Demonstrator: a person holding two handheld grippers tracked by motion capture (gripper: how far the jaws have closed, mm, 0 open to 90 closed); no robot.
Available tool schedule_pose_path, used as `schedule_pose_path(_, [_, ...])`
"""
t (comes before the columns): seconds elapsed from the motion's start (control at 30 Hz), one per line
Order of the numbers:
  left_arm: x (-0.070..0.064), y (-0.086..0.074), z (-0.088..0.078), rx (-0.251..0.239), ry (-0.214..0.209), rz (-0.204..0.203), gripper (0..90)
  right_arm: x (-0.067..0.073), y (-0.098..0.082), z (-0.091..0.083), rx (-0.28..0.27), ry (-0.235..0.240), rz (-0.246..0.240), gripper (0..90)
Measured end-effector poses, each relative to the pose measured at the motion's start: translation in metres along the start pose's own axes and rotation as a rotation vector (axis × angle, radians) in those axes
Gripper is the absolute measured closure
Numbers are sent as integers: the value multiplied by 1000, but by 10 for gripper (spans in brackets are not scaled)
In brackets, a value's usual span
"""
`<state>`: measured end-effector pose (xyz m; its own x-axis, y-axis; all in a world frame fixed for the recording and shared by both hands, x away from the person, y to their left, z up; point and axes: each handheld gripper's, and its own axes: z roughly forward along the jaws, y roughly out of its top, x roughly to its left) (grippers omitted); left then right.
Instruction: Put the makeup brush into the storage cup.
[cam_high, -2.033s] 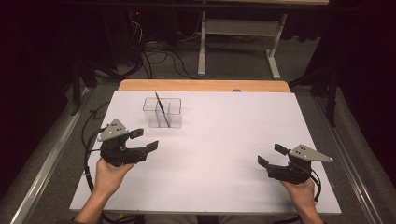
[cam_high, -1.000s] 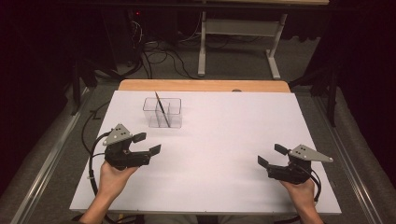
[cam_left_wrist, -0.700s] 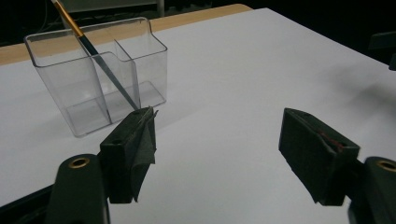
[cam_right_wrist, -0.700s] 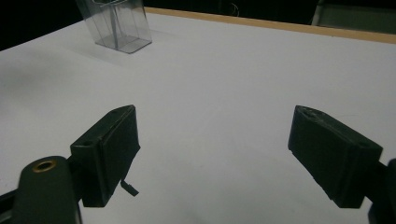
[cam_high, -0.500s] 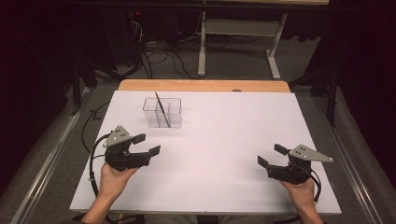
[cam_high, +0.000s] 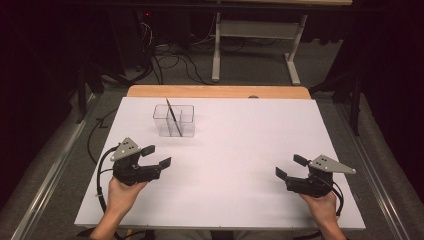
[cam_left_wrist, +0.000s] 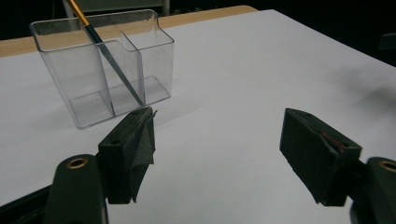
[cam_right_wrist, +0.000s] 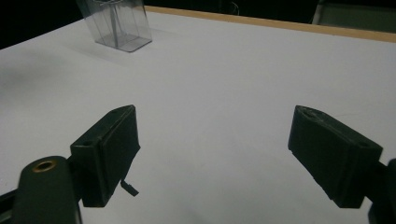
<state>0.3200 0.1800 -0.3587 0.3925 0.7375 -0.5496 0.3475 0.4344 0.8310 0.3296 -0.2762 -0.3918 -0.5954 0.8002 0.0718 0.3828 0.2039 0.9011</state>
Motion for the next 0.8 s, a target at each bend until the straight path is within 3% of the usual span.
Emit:
schedule_pose_path(0.17, [3, -4, 1, -5, 12, -20, 262, 0, 0, 0, -1, -2, -3, 175])
schedule_pose_path(0.3, [6, -8, 1, -2, 34, -12, 261, 0, 0, 0, -1, -1, 3, 175])
schedule_pose_path(0.8, [15, -19, 4, 6, 46, -38, 239, 1, 0, 0, -3, -3, 4, 175])
